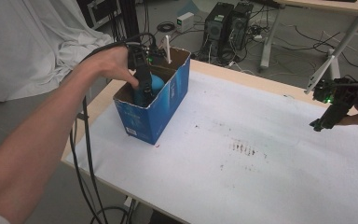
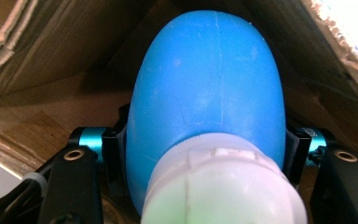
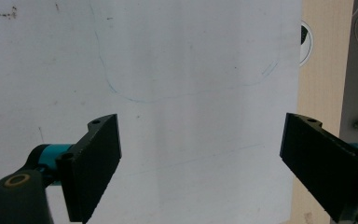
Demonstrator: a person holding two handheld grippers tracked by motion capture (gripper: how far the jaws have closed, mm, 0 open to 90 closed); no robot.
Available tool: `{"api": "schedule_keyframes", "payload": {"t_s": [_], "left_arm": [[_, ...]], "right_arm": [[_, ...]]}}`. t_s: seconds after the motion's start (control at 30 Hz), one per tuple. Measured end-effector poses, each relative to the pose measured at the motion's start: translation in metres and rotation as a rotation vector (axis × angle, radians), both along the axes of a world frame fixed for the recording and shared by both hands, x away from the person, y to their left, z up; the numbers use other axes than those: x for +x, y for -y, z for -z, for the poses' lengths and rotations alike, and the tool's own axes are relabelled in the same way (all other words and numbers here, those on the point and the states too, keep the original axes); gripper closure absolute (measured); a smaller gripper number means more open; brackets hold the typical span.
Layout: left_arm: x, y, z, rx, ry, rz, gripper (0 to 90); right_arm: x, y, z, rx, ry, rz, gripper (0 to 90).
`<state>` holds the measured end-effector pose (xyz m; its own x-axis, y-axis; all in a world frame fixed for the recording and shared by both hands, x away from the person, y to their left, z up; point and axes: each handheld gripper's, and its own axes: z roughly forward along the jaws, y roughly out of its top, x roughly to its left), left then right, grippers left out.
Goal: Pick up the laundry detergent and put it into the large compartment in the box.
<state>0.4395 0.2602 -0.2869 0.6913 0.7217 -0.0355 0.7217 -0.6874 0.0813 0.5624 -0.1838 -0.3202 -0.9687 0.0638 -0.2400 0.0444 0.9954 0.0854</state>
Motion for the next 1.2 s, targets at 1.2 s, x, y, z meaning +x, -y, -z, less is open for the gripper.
{"api": "schedule_keyframes", "payload": {"t_s": [1.2], "left_arm": [[-0.001,0.003,-0.021,0.027,0.031,0.015,26.8]], "right_arm": [[-0.002,0.004,-0.005,0.002,0.008,0.005,11.6]]}}
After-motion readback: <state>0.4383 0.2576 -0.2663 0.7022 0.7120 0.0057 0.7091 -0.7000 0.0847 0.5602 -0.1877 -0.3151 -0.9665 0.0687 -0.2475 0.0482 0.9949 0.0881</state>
